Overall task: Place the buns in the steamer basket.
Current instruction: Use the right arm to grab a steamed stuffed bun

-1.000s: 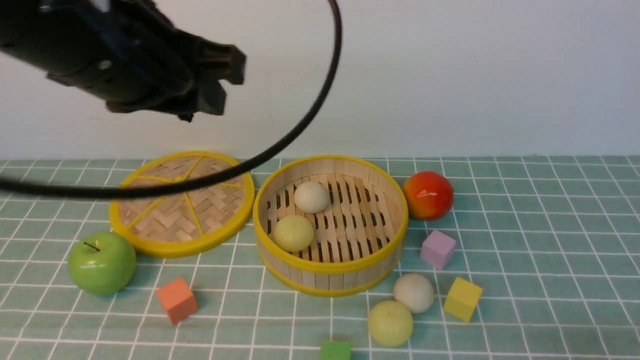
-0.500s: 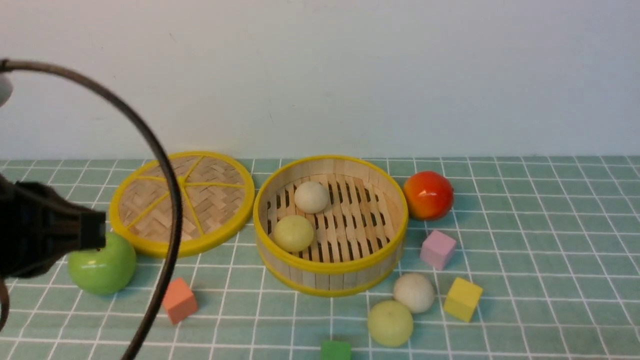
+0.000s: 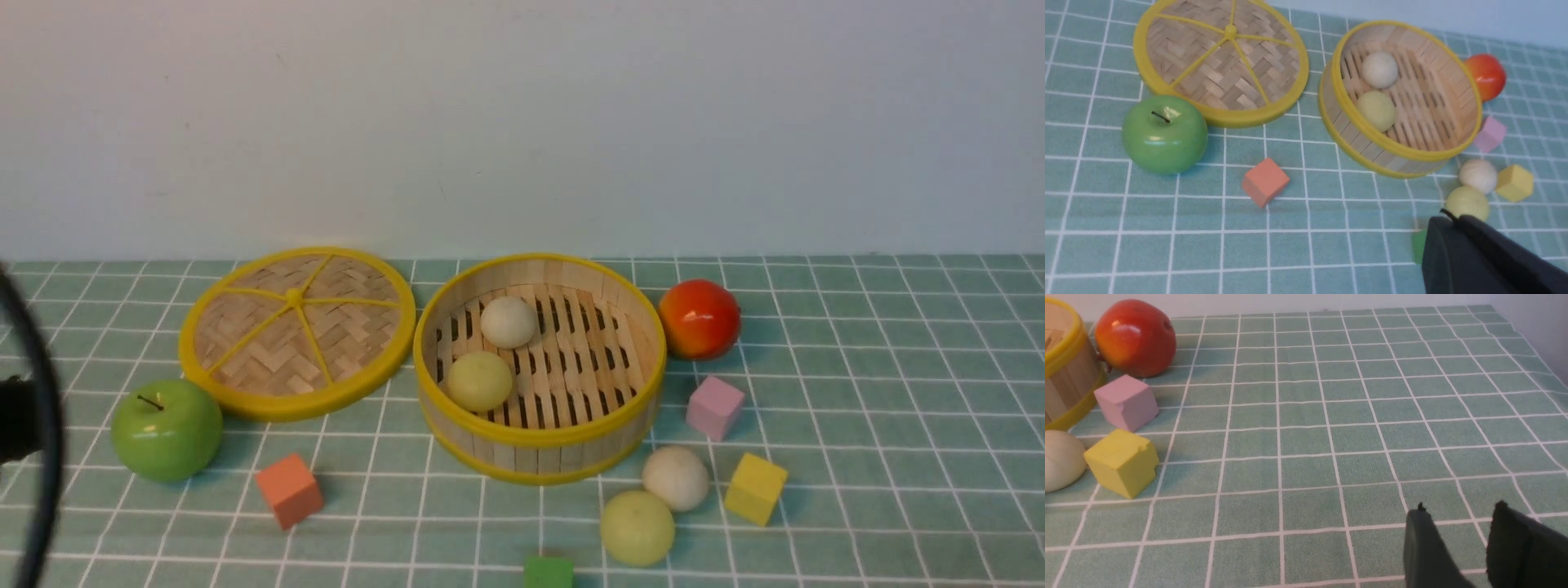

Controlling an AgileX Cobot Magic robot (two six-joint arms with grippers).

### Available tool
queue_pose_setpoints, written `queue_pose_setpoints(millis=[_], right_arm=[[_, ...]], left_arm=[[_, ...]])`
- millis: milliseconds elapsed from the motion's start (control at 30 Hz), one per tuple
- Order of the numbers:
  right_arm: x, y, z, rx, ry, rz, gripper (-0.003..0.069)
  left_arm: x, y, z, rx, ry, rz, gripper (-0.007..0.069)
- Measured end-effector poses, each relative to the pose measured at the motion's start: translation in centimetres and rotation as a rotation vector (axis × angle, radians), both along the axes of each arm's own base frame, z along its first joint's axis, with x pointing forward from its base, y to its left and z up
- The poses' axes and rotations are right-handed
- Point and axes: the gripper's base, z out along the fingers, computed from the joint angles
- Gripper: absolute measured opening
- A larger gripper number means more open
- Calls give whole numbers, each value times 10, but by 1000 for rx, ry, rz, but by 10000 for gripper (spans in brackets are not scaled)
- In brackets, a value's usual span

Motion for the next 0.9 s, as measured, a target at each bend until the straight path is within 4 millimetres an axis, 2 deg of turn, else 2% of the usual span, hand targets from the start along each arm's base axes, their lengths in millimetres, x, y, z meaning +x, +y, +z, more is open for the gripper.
queue_pose_setpoints(millis=[100, 167, 267, 600, 900], right_arm=[[0, 0, 0, 0, 0, 0, 240], [0, 0, 0, -1, 0, 0, 240], [0, 0, 0, -1, 0, 0, 240], [0, 0, 0, -1, 0, 0, 240], [0, 0, 0, -1, 0, 0, 240]], left_arm=[[-22, 10, -15, -63, -30, 12, -13], [-27, 13, -22, -77, -47, 11, -13], [-35, 16, -23, -119, -92, 14, -13], [-38, 18, -22, -127, -103, 18, -13], [-31, 21, -22, -63, -204, 37, -13]])
